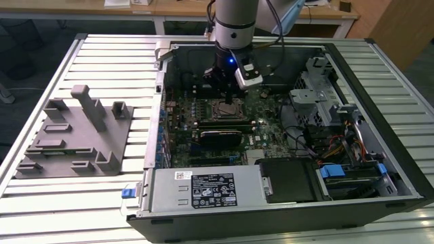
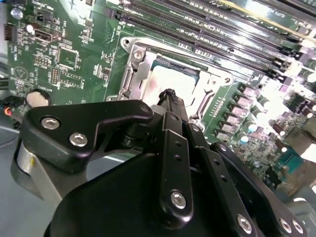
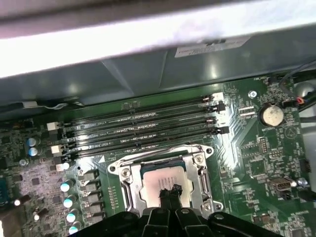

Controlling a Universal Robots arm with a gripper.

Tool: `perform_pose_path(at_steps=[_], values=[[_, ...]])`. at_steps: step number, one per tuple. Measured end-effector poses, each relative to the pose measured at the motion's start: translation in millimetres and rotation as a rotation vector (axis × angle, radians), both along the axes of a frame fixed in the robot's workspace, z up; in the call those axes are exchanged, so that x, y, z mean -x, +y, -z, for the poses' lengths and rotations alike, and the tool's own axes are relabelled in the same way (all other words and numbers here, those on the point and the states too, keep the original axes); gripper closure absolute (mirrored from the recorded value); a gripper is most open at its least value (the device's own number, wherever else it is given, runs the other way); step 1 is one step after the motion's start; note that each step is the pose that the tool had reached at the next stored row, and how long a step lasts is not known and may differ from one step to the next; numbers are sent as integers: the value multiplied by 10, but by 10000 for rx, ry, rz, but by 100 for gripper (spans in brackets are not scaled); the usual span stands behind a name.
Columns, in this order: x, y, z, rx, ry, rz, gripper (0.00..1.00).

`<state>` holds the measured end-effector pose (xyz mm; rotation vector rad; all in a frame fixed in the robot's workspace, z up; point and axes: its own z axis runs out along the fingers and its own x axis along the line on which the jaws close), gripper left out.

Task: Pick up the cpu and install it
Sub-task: 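Install the first cpu locking lever, then install the second cpu locking lever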

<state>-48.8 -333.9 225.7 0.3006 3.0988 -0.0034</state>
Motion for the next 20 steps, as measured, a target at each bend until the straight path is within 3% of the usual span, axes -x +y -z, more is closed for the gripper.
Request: perform_pose_path(at_steps=[2,13,20], values=[[0,0,-33,-1,-1,0,89],[0,-4,-47,2,1,-1,89],[0,-61,-46,1,0,0,89]])
